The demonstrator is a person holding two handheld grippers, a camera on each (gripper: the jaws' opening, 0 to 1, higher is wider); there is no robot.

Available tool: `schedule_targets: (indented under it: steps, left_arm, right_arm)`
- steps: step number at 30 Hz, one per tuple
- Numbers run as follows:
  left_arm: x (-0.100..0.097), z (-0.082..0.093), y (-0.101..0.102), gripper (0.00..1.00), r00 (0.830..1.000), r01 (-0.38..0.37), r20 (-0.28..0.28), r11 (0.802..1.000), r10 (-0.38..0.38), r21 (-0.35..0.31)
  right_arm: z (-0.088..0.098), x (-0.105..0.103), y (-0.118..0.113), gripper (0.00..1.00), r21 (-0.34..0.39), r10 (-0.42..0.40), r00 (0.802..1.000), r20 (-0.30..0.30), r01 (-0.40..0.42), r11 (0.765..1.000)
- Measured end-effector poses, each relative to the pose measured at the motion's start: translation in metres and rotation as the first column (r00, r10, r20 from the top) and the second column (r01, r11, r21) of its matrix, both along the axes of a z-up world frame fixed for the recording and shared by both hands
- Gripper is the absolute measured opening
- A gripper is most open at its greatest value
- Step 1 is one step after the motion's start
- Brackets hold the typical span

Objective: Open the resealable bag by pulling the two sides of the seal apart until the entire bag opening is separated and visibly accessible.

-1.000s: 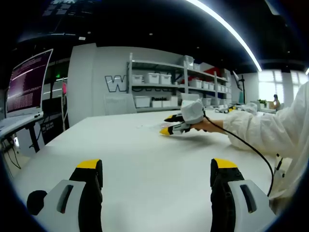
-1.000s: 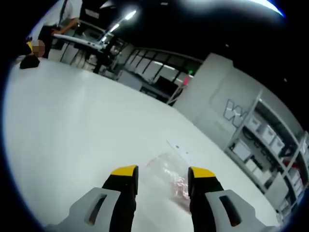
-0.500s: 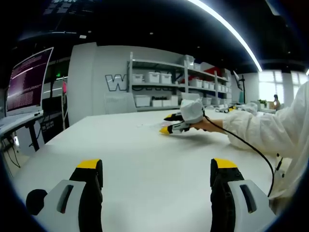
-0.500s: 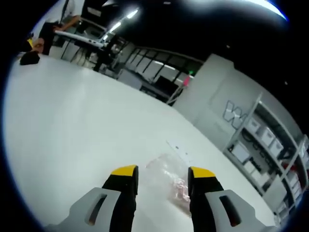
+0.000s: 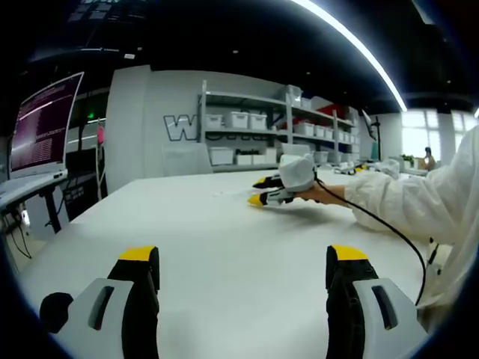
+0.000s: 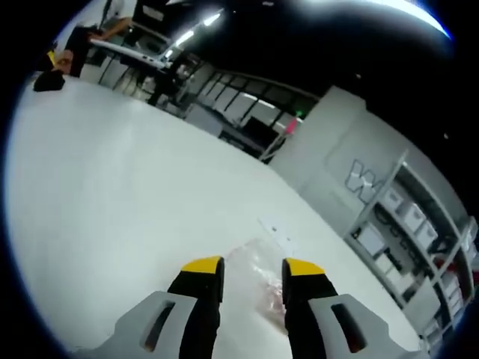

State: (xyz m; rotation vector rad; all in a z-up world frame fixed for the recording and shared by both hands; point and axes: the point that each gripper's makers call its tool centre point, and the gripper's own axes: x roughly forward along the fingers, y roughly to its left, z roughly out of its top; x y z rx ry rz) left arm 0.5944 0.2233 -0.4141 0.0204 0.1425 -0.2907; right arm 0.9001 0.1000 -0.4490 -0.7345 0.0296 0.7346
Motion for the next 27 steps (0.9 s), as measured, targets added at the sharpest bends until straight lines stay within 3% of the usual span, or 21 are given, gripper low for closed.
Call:
schedule_targets:
  steps: [16,21,27]
  left_arm:
    - [-0.0002,-0.0006,0.0027,0.91,1.000,-0.004,0.000,1.000,0.004,-0.002]
    - [-0.0006,-0.0003,0.0041,0.91,1.000,-0.008,0.002,1.000,0.008,-0.003]
    - [-0.0010,-0.0003,0.0036,0.91,1.000,-0.006,0.001,1.000,0.006,-0.003]
  right_arm:
    - [-0.0054,0.0050,0.0039,0.22,-0.050,0.013,1.000,0.011,-0.012,0.999]
    - [-0.0070,0.0059,0.0017,0.13,-0.064,0.010,1.000,0.017,-0.009,0.998]
    - [-0.0086,0.0052,0.0033,0.11,-0.063,0.012,1.000,0.010,-0.011,0.998]
